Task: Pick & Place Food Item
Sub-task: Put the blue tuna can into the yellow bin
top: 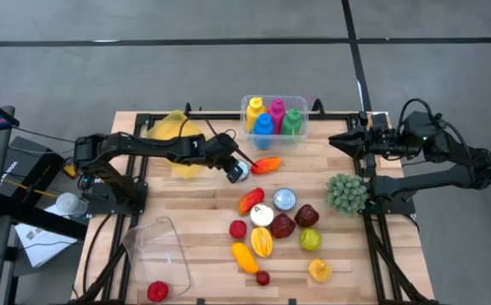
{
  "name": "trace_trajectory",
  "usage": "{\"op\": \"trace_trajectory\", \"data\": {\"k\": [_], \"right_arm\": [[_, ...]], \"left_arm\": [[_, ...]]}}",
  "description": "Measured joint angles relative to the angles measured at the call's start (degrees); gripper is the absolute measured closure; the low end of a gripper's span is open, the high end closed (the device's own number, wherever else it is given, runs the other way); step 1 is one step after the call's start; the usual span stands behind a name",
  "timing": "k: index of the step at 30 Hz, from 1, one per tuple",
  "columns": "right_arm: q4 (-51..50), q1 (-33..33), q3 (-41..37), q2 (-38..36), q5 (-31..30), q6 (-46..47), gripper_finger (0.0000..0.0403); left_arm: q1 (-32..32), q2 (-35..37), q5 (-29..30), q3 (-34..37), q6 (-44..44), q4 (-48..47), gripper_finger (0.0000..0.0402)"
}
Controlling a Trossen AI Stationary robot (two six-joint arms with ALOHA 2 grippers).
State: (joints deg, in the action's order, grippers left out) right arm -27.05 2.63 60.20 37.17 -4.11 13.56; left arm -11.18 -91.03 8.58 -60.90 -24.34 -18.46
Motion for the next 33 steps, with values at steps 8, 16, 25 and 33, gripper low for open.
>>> {"op": "trace_trajectory", "data": {"k": [8,16,25,33], "right_arm": [[-0.62,0.0,0.0,-0.02,-0.01,0.02,0.0354],[-1.54,0.02,0.0,0.0,-0.27,1.5,0.0354],[-1.68,0.02,0.02,0.0,-0.42,1.22,0.0354],[-1.68,0.09,0.02,-0.01,-0.42,1.05,0.0354]], "left_arm": [[0.14,0.23,4.15,-0.02,0.04,-0.94,0.0401],[-0.68,-0.01,3.26,-0.04,-5.1,-9.08,0.033],[-1.55,-1.9,5.59,-0.18,-10.71,-6.61,0.0208],[-2.86,-7.81,6.47,-0.11,-10.78,-5.5,0.0209]]}}
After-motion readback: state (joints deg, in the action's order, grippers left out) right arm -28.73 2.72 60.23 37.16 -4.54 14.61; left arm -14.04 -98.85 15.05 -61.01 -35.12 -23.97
